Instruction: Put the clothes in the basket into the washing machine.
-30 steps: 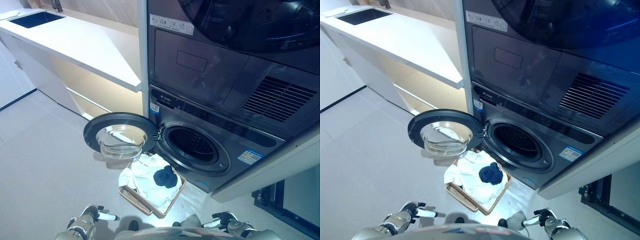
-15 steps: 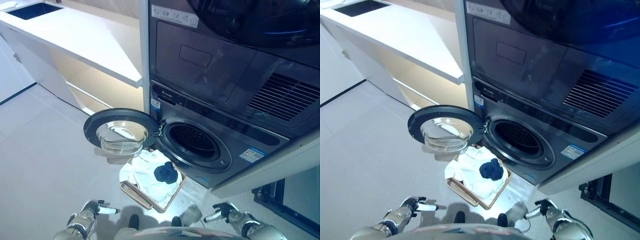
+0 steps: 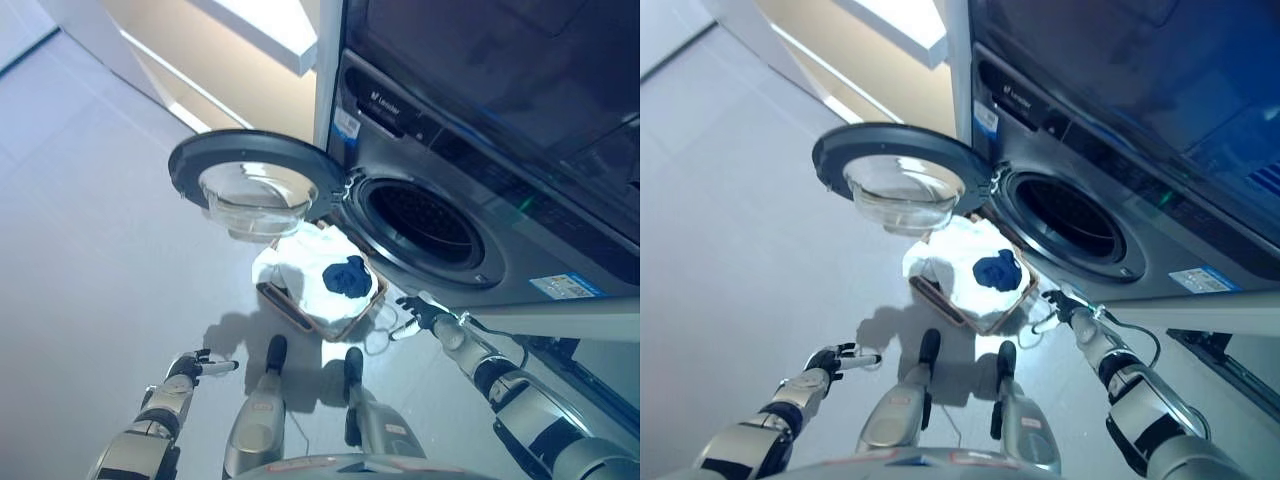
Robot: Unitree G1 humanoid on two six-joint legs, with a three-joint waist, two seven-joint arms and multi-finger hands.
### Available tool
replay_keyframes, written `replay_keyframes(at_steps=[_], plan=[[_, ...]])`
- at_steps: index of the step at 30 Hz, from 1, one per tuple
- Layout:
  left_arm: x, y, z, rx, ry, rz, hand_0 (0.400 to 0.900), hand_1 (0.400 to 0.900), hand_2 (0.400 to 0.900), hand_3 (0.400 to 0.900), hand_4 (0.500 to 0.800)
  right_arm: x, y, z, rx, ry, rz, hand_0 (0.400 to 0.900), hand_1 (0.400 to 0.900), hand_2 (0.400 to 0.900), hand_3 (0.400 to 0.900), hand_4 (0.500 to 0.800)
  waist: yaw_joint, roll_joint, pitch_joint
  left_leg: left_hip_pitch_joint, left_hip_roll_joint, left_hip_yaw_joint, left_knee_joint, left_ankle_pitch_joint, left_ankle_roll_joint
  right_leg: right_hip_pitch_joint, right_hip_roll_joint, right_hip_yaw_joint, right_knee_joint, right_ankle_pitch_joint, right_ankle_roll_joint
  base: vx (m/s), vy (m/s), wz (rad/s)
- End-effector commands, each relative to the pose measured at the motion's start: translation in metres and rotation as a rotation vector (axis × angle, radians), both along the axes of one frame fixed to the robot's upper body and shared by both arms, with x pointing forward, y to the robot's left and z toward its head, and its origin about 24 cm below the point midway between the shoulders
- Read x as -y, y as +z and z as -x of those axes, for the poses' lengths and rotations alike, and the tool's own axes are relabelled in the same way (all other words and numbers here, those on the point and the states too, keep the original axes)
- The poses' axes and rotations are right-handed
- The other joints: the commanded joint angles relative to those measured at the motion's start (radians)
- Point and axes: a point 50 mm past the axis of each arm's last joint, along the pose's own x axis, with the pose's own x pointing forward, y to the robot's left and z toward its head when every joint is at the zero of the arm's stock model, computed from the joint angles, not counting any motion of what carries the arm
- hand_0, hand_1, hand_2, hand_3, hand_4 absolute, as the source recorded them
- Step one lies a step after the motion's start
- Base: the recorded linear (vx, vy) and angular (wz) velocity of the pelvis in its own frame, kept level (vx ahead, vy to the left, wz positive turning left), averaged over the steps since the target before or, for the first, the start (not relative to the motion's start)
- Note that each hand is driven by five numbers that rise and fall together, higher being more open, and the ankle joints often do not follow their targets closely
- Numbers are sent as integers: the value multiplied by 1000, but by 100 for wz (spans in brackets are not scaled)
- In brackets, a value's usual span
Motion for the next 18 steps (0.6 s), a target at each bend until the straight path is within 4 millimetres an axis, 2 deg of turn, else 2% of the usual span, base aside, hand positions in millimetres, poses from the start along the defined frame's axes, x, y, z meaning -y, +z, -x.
replay_keyframes(at_steps=[1,6,8,9,10,11,12,13,14,15,16,17,18], plan=[[-12,8,-8,44,61,-26,900,900,900,900,800,12,45,-32,188,49,74,900,900,900,900,800,-2,6,81,-11,-16,29,-1,-42,33,78,34,32,12,-18,-39,-46,44,2],[-13,14,-15,104,117,-14,900,900,900,900,800,9,78,-51,338,95,113,900,900,900,900,800,-6,9,172,-48,1,40,4,-10,16,6,41,20,96,-20,-18,-50,59,12],[-12,17,-20,145,153,-8,900,900,900,900,800,8,107,-65,447,146,181,900,900,900,900,800,-24,16,177,-106,15,55,24,6,1,-82,42,16,171,-17,3,-16,131,21],[-12,19,-22,165,165,-2,900,900,900,900,800,9,129,-74,518,183,235,900,900,900,900,800,-33,23,177,-134,22,62,46,9,-8,-130,45,16,214,-13,17,-17,86,17],[-11,19,-23,168,167,1,900,900,900,900,800,8,131,-75,521,185,238,900,900,900,900,800,-37,25,177,-143,21,61,53,7,-8,-140,45,15,223,-17,17,-22,113,26],[-9,20,-24,187,180,11,900,900,900,900,800,5,152,-84,589,212,272,900,900,900,900,800,-44,39,177,-195,35,73,104,10,-26,-205,45,12,283,-12,41,-18,61,19],[-8,20,-25,190,181,12,900,900,900,900,800,5,153,-84,591,213,274,900,900,900,900,800,-47,40,177,-203,34,71,112,7,-26,-213,45,11,290,-15,41,14,144,36],[8,29,-50,224,155,12,900,900,900,900,800,-66,193,-122,681,280,271,900,900,900,900,800,-23,76,177,-250,48,73,164,7,-38,-260,36,7,340,-9,65,10,81,20],[8,30,-51,226,155,14,900,900,900,900,800,-65,194,-122,683,280,273,900,900,900,900,800,-25,78,177,-258,48,71,171,5,-38,-266,36,6,346,-11,66,65,120,23],[10,28,-49,225,172,24,900,900,900,900,800,-88,166,-115,637,305,231,900,900,900,900,800,-22,88,177,-293,57,73,211,1,-51,-286,27,17,373,-16,86,32,70,10],[5,30,-49,240,177,6,900,900,900,900,800,-82,197,-126,713,279,274,900,900,900,900,800,-19,100,177,-310,65,73,221,-2,-60,-303,16,17,389,-17,96,41,81,7],[8,27,-46,238,189,19,900,900,900,900,800,-101,155,-110,636,321,214,900,900,900,900,800,-17,104,177,-338,73,68,239,2,-71,-318,15,17,399,-18,110,-30,64,3],[6,31,-50,258,193,10,900,900,900,900,800,-95,176,-118,696,311,245,900,900,900,900,800,-19,112,177,-359,86,58,246,10,-81,-339,11,23,408,-10,119,-26,22,5]])
